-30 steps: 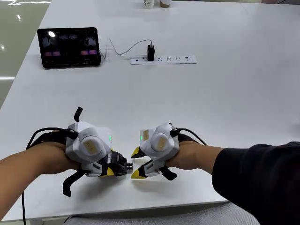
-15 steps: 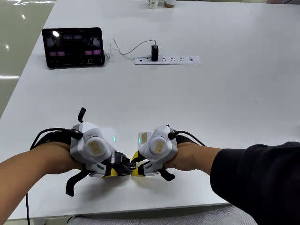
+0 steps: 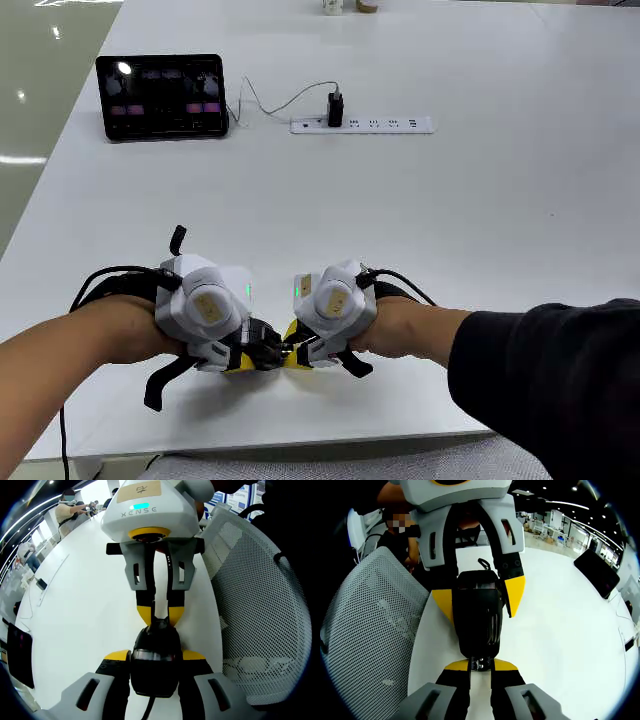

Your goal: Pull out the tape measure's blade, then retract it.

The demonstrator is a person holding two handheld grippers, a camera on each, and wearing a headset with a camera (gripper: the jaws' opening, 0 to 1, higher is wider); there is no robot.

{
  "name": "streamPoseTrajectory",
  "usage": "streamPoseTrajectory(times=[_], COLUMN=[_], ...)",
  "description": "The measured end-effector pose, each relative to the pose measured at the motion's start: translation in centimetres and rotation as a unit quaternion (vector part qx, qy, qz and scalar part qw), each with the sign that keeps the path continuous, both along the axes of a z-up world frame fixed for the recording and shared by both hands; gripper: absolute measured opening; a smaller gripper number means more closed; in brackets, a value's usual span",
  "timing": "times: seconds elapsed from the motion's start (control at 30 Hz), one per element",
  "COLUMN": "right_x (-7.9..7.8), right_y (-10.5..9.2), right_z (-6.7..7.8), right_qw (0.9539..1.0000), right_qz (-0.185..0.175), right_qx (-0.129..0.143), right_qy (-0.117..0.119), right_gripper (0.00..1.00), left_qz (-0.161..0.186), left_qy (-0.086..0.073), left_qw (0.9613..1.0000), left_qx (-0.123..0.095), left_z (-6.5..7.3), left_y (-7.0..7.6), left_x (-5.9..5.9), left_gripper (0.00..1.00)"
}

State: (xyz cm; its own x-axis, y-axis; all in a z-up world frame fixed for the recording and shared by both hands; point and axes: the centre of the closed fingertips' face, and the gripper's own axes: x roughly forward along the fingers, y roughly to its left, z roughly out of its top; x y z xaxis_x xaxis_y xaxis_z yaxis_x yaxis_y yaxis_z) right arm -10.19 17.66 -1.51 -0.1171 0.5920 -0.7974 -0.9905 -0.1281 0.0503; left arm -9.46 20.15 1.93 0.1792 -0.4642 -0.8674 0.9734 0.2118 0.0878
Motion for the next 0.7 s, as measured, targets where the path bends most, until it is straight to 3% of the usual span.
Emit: streamPoseTrajectory(times=[0.37, 0.7], right_x=[0.1, 0.1], right_y=[-0.6, -1.1], right_z=[0.0, 0.0], right_qw=[0.9999, 0.9999], right_qz=[0.010, -0.003], right_qx=[-0.004, -0.005], right_qy=[-0.002, 0.013], right_gripper=[0.10, 0.11], left_qz=[0.003, 0.007], left_qy=[0.005, 0.001], left_qw=[1.0000, 1.0000], left_qx=[0.007, 0.005], left_z=[-0.1, 0.0], left_y=[0.1, 0.1], left_x=[0.0, 0.0], left_gripper=[0.31, 0.31])
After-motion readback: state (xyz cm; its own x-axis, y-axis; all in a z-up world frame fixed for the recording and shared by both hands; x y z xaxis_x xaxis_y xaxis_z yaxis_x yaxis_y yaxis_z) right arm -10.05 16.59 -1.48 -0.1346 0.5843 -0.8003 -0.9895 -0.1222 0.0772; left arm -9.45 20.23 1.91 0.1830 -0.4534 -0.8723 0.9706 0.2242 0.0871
